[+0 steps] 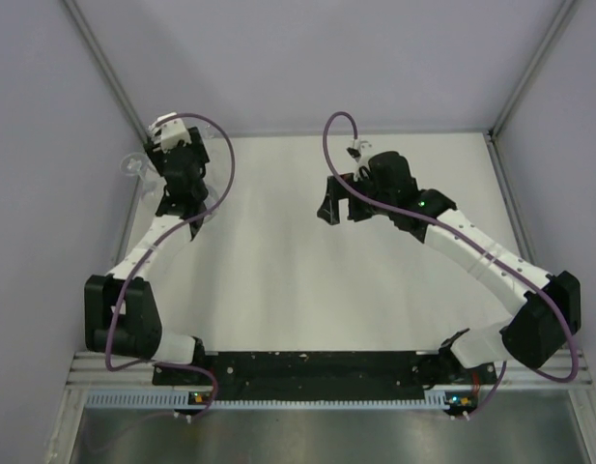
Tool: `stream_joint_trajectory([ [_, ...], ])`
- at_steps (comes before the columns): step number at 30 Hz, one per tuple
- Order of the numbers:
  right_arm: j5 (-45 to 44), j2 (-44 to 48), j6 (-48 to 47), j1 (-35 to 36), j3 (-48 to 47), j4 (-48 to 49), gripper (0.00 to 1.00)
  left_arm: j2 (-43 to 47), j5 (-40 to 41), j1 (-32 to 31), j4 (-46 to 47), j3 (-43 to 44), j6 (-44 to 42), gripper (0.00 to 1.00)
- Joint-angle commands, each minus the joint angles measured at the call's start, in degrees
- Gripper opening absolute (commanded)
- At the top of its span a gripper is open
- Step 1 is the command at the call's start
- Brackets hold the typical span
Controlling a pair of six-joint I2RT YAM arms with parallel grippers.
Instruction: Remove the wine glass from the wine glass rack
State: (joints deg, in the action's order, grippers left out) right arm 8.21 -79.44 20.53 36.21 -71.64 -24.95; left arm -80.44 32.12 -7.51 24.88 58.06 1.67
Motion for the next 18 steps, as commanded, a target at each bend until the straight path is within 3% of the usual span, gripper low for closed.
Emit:
stream_joint_trajectory([
  [1,0.49,-0.19,-1.2,0.88,0.71,2.36,0.98,-2.43,1.72,0.65,3.94,2.23,-1.14,0.74],
  [11,2.69,-0.01,-0.94,0.88,2.64,3.59,0.97,-4.98,0.32,3.81,6.31,2.76,1.4,0.73],
  [18,2.69,-0.01,-0.93,1.32,2.99,3.86,0.97,-7.18,-1.53,4.87,7.11,4.34,2.02,0.66],
])
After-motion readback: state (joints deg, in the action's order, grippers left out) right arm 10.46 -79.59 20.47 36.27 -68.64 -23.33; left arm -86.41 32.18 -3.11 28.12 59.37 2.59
